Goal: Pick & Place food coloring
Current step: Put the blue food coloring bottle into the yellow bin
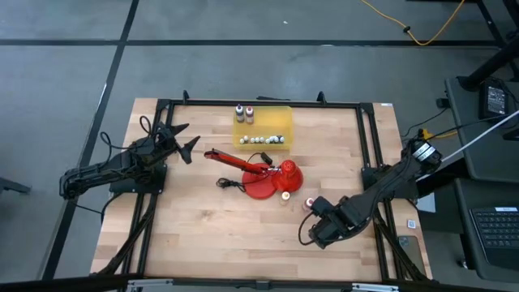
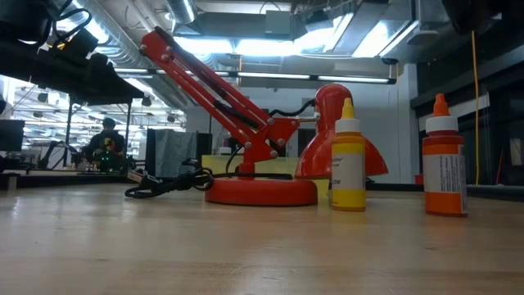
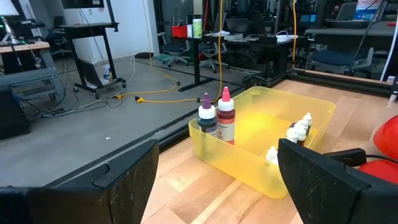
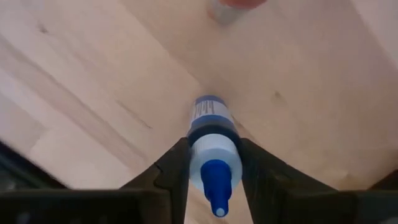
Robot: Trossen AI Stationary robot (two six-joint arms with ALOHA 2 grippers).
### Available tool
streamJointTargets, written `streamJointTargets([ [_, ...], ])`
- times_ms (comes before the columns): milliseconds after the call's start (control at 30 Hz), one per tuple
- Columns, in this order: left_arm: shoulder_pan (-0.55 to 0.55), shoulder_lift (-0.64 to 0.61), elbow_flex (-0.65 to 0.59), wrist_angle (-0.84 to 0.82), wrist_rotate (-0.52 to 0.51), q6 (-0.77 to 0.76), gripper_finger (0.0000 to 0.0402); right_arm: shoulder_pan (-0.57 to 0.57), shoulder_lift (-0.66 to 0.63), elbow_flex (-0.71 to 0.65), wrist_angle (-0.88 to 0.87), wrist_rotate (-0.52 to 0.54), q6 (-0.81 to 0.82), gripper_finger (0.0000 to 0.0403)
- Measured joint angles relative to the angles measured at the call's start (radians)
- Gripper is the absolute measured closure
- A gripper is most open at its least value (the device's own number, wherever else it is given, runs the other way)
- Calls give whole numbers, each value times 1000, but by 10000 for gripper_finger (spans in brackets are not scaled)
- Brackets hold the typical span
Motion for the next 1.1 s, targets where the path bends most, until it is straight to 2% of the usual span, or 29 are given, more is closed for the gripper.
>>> streamJointTargets([
  [267,0,0,0,0,0,0,83,-18,3,131,-48,-30,-194,281],
  [467,0,0,0,0,0,0,83,-75,67,285,-97,-51,-411,282],
  [733,0,0,0,0,0,0,83,-245,132,498,-289,-22,-682,282],
  [1100,0,0,0,0,0,0,83,-489,146,700,-325,55,-988,282],
])
